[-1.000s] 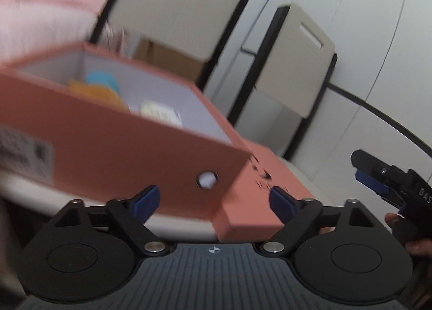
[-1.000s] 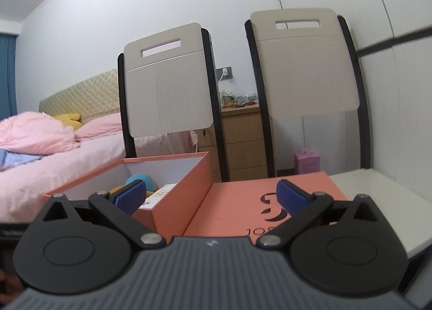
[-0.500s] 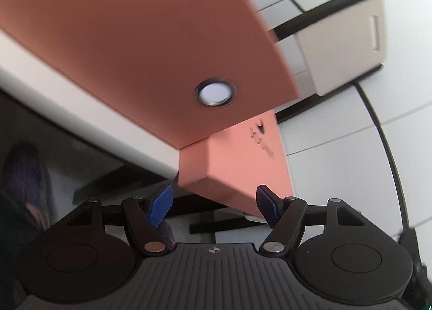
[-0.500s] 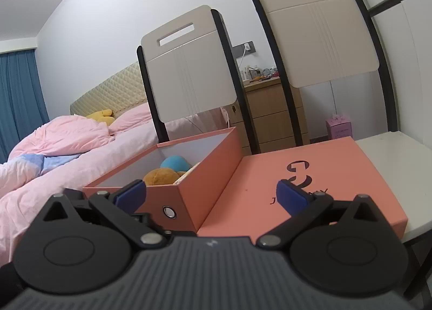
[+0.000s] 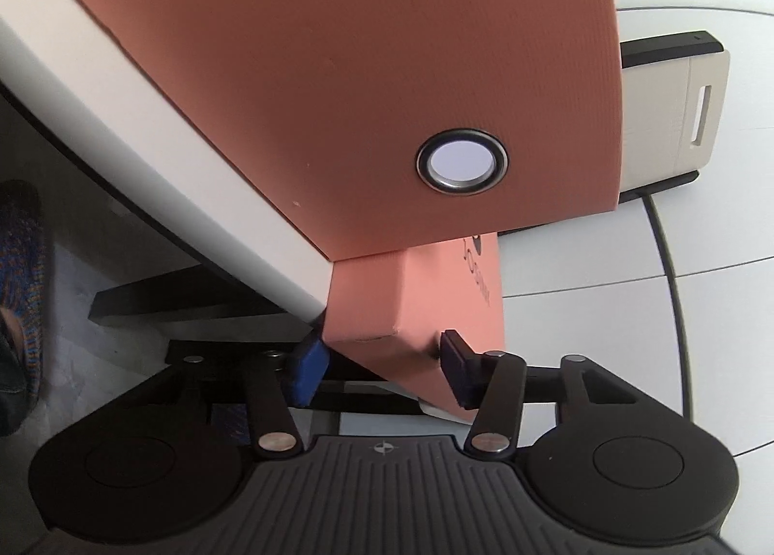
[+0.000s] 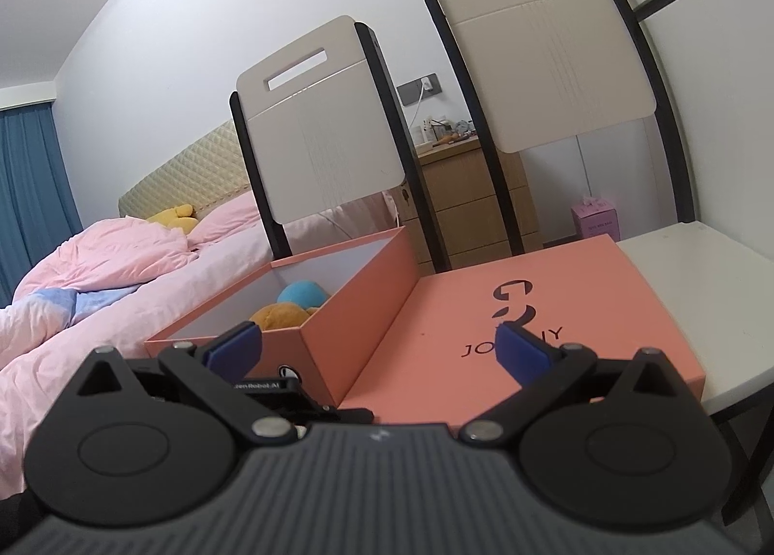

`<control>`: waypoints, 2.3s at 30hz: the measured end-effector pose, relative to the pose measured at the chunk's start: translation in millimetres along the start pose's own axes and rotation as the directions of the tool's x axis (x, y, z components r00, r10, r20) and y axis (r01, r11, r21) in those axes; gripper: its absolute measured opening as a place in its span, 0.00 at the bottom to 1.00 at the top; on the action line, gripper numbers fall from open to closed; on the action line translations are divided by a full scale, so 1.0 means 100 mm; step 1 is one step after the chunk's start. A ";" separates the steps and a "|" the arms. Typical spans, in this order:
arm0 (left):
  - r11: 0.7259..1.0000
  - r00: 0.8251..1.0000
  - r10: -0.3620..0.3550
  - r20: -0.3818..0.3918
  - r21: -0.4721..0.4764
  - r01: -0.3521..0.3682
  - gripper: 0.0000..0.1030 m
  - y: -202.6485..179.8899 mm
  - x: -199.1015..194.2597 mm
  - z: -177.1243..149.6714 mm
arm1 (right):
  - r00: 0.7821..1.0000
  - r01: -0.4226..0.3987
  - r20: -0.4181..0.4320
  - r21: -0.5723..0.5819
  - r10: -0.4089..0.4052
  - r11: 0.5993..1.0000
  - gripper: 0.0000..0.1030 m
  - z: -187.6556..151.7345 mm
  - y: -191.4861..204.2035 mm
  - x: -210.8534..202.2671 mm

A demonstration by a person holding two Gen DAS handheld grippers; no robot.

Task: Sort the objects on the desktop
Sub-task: 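Tilt the left gripper down to the pink lid edge and grasp it, then hold the pink JOSINY lid edge closed in the left gripper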

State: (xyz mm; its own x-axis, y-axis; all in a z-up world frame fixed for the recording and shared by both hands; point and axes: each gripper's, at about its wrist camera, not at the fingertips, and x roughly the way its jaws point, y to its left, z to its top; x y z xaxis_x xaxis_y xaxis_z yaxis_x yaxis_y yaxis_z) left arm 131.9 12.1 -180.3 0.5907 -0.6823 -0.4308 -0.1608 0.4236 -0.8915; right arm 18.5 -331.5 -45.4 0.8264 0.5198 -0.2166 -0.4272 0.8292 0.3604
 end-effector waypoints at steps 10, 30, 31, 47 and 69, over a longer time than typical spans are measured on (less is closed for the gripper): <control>1.000 0.999 -0.030 -0.013 0.000 0.030 0.28 0.12 -0.15 -0.08 | 1.000 0.006 -0.030 0.033 -0.005 0.999 1.00 -0.03 -0.04 0.07; 0.995 0.997 -0.078 0.012 -0.055 0.078 0.51 0.50 0.23 -0.01 | 1.000 -0.022 -0.007 0.062 0.022 0.998 1.00 -0.02 -0.16 -0.10; 0.995 0.997 -0.083 0.010 -0.062 0.083 0.51 0.52 0.25 0.00 | 1.000 -0.022 -0.006 0.065 0.022 0.998 1.00 -0.02 -0.17 -0.11; 0.979 0.990 -0.136 -0.019 -0.156 0.132 0.42 0.77 0.40 -0.12 | 0.999 0.020 -0.035 0.053 -0.018 0.998 1.00 -0.05 -0.25 -0.16; 0.974 0.980 -0.189 -0.066 -0.142 0.178 0.42 0.52 -0.02 -0.61 | 0.997 0.035 -0.069 0.087 -0.029 0.996 1.00 -0.12 -0.37 -0.21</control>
State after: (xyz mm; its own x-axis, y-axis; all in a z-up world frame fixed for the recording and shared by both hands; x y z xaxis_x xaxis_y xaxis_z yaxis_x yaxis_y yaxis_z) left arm 74.1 -0.6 -234.1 0.5568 -0.7878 -0.2633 -0.1639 0.2066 -0.9646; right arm 12.9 -370.9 -65.3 0.8112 0.5086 -0.2886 -0.3647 0.8258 0.4302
